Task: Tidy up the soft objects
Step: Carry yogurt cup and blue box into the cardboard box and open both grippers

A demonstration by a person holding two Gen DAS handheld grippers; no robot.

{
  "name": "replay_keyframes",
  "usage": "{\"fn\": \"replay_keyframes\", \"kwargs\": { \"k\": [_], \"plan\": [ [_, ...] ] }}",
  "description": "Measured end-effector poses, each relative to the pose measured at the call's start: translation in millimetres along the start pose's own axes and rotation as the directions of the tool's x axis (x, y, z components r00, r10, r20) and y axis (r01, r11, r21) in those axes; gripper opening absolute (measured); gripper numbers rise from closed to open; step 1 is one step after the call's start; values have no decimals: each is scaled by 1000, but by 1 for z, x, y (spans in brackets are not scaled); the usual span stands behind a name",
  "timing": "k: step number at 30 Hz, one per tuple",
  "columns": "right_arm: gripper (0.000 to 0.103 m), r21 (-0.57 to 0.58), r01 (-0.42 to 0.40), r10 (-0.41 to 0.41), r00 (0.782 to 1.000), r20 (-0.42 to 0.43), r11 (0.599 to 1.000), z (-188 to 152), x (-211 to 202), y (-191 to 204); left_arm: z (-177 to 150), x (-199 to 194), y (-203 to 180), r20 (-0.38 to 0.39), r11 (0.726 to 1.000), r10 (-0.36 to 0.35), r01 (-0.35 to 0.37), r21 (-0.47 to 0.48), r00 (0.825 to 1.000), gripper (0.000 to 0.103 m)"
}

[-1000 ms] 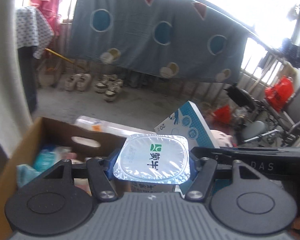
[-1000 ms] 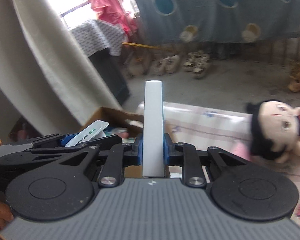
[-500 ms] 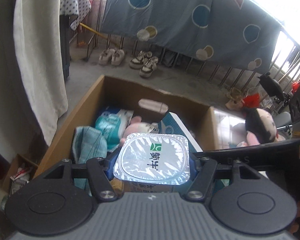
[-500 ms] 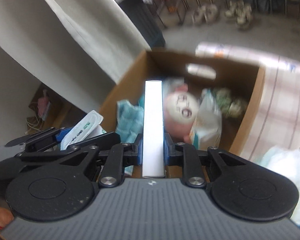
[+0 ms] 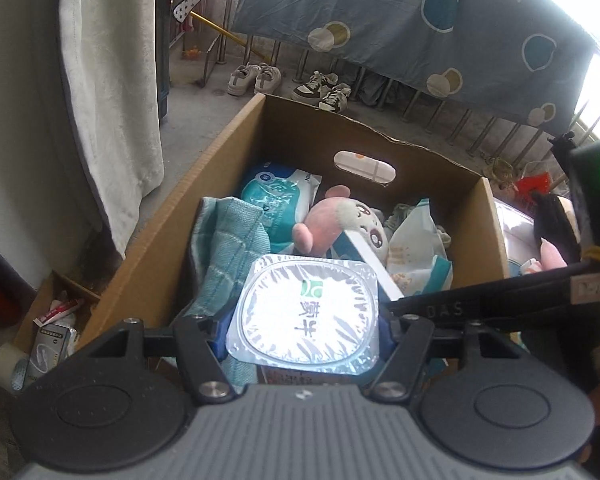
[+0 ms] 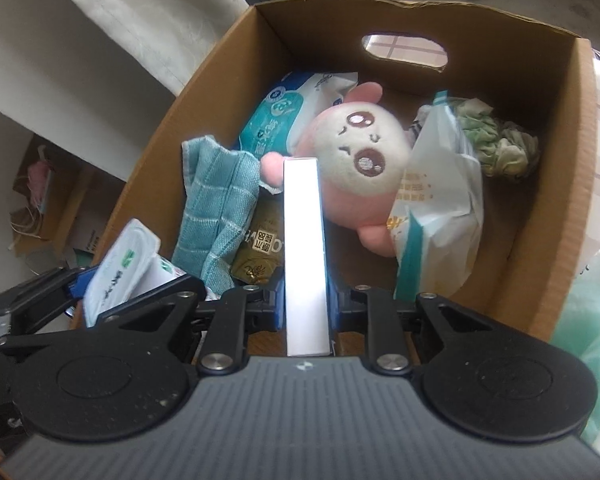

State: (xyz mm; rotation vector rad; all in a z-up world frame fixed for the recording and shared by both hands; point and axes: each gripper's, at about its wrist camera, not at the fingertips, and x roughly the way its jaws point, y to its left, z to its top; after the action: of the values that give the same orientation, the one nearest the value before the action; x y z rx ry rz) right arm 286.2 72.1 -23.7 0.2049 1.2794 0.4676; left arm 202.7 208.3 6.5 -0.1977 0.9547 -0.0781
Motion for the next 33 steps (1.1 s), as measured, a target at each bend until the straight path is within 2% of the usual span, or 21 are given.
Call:
{"fn": "replay_keyframes", "kwargs": {
  "k": [6, 10, 13, 18, 20, 23, 26, 30, 33],
  "plan": [
    [20, 22, 19, -19, 1000, -3, 1000, 4, 11, 1, -1, -10, 2, 17, 1000, -18, 18, 7, 1000, 65],
    [22, 47, 40, -38, 999, -33, 998, 3, 20, 0, -3, -12, 2, 18, 1000, -26, 26, 6, 999, 65],
    [22, 68, 30, -27, 999, -46, 997, 2, 22, 0, -4, -12, 3, 18, 1000, -30, 30, -2, 999, 65],
    [32, 147, -42, 50, 997, -52, 988, 0, 15, -9, -6, -16, 7, 22, 999, -39, 39, -12, 999, 65],
    [38, 144, -60, 65, 997, -30, 988, -1, 7, -11, -6, -18, 6, 24, 999, -47, 47, -13, 999, 65],
    [49, 144, -139, 142, 990, -7, 980, -1, -1, -16, -5, -22, 4, 36, 998, -66, 66, -8, 997, 65],
    [49, 189, -218, 224, 974, -14, 958, 1, 2, -23, -6, -26, -3, 43, 996, -86, 85, 13, 995, 65],
    [49, 231, -254, 267, 963, -24, 939, 5, 8, -28, -10, -27, -14, 34, 994, -106, 104, 41, 994, 64],
    [49, 253, -290, 310, 950, -44, 923, 9, 14, -33, -15, -27, -18, 13, 988, -147, 146, 52, 989, 64]
  ]
}}
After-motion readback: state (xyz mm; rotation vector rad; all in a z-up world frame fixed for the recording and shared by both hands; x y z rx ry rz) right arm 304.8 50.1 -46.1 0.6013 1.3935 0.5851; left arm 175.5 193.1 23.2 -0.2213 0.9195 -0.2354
